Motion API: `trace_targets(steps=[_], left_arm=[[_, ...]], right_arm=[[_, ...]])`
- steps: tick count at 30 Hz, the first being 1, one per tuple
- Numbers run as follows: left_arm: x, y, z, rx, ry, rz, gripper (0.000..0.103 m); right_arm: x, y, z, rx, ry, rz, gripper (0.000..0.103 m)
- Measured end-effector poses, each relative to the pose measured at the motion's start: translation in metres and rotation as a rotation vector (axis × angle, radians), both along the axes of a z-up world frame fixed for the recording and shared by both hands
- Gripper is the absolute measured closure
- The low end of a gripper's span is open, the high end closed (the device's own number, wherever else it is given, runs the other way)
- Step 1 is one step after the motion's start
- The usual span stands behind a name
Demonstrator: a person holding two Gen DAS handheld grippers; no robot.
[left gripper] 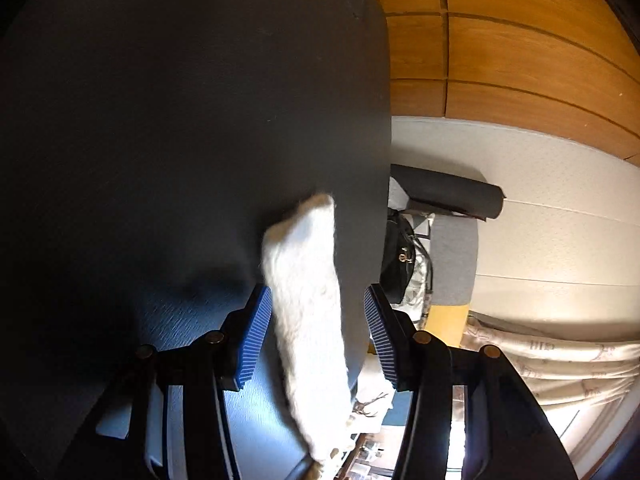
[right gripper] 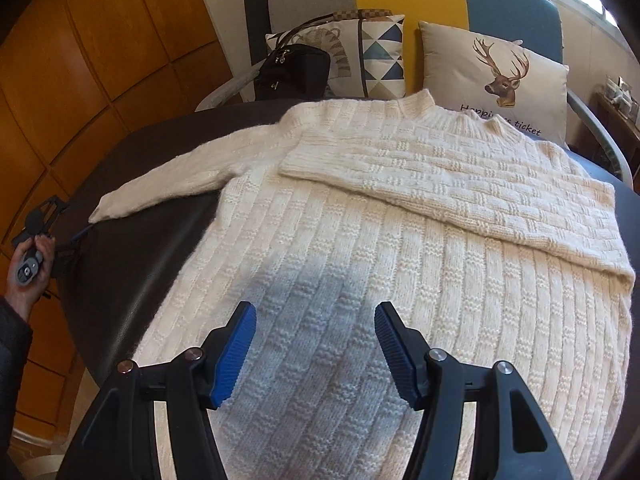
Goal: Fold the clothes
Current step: 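Grasp the cuff of the unfolded white sleeve with the left gripper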
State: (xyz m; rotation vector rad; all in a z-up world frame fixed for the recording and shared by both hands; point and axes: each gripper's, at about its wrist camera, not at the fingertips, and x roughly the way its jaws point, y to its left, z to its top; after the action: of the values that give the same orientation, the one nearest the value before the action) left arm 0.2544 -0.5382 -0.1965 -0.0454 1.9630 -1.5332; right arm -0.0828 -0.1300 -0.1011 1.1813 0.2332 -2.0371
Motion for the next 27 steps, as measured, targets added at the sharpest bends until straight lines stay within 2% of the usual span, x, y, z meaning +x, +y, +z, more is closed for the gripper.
trace_targets(steps=[7,9,10,11,17,21,27], left_arm=[[-0.019,-0.011,0.009,0.008,-0.09,-0.002,0.052],[-0.022,-0.013,0.007,0.035,-0.097,0.002,0.067],[-0.023,-0.015,0.003,0.055,-0.106,0.001,0.086],[-0.024,-0.016,-0.002,0.076,-0.111,0.003,0.096],[-0.03,-0.018,-0.008,0.066,-0.094,0.027,0.099],[-0.039,-0.017,0.011,-0.017,-0.082,0.003,0.1],[-0.101,-0.006,0.068,-0.202,-0.052,-0.162,0.1]], right_arm=[[0.0,-0.006,-0.004,0.01,0.003,-0.003,0.04],[-0.002,-0.006,-0.007,0.013,-0.005,-0.014,0.04],[-0.003,-0.006,-0.009,0.016,-0.005,-0.019,0.04],[-0.005,-0.005,-0.01,0.021,-0.003,-0.023,0.04],[-0.015,0.004,-0.019,0.017,-0.034,-0.061,0.041],[-0.023,0.013,-0.024,-0.02,-0.09,-0.098,0.041],[-0.037,0.019,-0.023,-0.075,-0.135,-0.142,0.041]])
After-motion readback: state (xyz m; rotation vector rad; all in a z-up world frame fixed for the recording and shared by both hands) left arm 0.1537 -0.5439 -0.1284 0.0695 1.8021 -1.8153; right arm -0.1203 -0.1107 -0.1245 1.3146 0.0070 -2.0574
